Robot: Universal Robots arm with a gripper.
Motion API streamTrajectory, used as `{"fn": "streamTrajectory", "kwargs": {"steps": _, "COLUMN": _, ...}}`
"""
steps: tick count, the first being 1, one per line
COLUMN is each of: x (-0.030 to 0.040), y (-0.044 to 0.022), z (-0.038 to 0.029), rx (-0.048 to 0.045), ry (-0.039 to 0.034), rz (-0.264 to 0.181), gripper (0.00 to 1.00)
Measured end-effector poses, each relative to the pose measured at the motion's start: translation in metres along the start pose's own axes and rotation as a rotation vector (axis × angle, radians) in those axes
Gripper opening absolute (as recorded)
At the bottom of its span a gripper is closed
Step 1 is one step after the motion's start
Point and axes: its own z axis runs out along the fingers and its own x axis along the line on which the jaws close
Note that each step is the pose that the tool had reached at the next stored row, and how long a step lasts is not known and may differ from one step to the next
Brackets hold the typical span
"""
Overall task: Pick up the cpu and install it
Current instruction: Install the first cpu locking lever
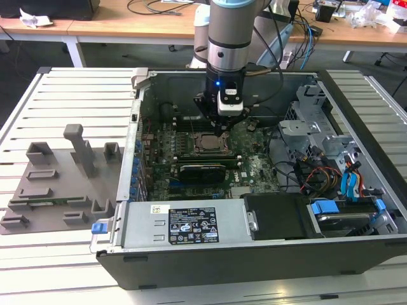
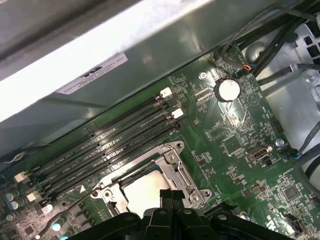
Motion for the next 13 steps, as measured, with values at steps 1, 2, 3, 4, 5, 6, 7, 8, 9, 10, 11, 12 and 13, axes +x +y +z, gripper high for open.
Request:
{"fn": "streamTrajectory", "kwargs": {"steps": 1, "x": 0.0000, "y": 0.0000, "z": 0.0000, "rx": -0.0003, "ry": -0.0003, "rz": -0.008, "gripper": 0.11}}
{"fn": "streamTrajectory", "kwargs": {"steps": 2, "x": 0.0000, "y": 0.0000, "z": 0.0000, "rx": -0.0008, "ry": -0.0009, "rz": -0.020, "gripper": 0.11}}
{"fn": "streamTrajectory", "kwargs": {"steps": 3, "x": 0.0000, "y": 0.0000, "z": 0.0000, "rx": -0.0013, "ry": -0.0015, "rz": -0.033, "gripper": 0.11}}
{"fn": "streamTrajectory", "kwargs": {"steps": 4, "x": 0.0000, "y": 0.0000, "z": 0.0000, "rx": -0.0015, "ry": -0.0018, "rz": -0.040, "gripper": 0.11}}
{"fn": "streamTrajectory", "kwargs": {"steps": 5, "x": 0.0000, "y": 0.0000, "z": 0.0000, "rx": -0.0017, "ry": -0.0020, "rz": -0.044, "gripper": 0.11}}
{"fn": "streamTrajectory", "kwargs": {"steps": 6, "x": 0.0000, "y": 0.0000, "z": 0.0000, "rx": -0.0018, "ry": -0.0022, "rz": -0.050, "gripper": 0.11}}
{"fn": "streamTrajectory", "kwargs": {"steps": 7, "x": 0.0000, "y": 0.0000, "z": 0.0000, "rx": -0.0021, "ry": -0.0024, "rz": -0.054, "gripper": 0.11}}
{"fn": "streamTrajectory", "kwargs": {"steps": 8, "x": 0.0000, "y": 0.0000, "z": 0.0000, "rx": -0.0025, "ry": -0.0029, "rz": -0.064, "gripper": 0.11}}
{"fn": "streamTrajectory", "kwargs": {"steps": 9, "x": 0.0000, "y": 0.0000, "z": 0.0000, "rx": -0.0027, "ry": -0.0032, "rz": -0.072, "gripper": 0.11}}
{"fn": "streamTrajectory", "kwargs": {"steps": 10, "x": 0.0000, "y": 0.0000, "z": 0.0000, "rx": -0.0030, "ry": -0.0036, "rz": -0.079, "gripper": 0.11}}
{"fn": "streamTrajectory", "kwargs": {"steps": 11, "x": 0.0000, "y": 0.0000, "z": 0.0000, "rx": -0.0031, "ry": -0.0038, "rz": -0.084, "gripper": 0.11}}
{"fn": "streamTrajectory", "kwargs": {"steps": 12, "x": 0.0000, "y": 0.0000, "z": 0.0000, "rx": -0.0036, "ry": -0.0043, "rz": -0.096, "gripper": 0.11}}
{"fn": "streamTrajectory", "kwargs": {"steps": 13, "x": 0.0000, "y": 0.0000, "z": 0.0000, "rx": -0.0039, "ry": -0.0046, "rz": -0.101, "gripper": 0.11}}
